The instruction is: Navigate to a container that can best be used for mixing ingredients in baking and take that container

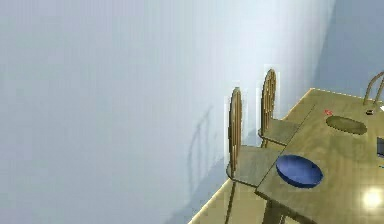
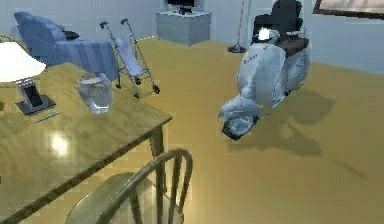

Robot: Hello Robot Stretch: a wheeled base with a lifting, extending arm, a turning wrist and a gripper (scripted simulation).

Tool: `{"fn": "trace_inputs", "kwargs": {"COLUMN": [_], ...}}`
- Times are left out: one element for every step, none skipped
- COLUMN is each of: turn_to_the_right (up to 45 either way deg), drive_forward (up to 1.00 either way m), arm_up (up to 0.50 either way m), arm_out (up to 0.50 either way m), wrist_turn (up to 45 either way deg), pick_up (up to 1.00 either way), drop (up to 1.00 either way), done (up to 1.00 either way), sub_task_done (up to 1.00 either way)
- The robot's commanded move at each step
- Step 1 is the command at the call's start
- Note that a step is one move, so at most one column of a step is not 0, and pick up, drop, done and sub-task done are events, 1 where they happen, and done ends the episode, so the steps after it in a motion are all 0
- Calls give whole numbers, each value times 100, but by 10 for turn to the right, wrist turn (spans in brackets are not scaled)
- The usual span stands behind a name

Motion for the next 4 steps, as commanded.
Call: {"fn": "trace_inputs", "kwargs": {"turn_to_the_right": [0,0,0,0], "drive_forward": [70,0,0,0], "arm_up": [0,50,36,0], "arm_out": [0,0,0,8], "wrist_turn": [0,0,0,0], "pick_up": [0,0,0,0], "drop": [0,0,0,0], "done": [0,0,0,0], "sub_task_done": [0,0,0,0]}}
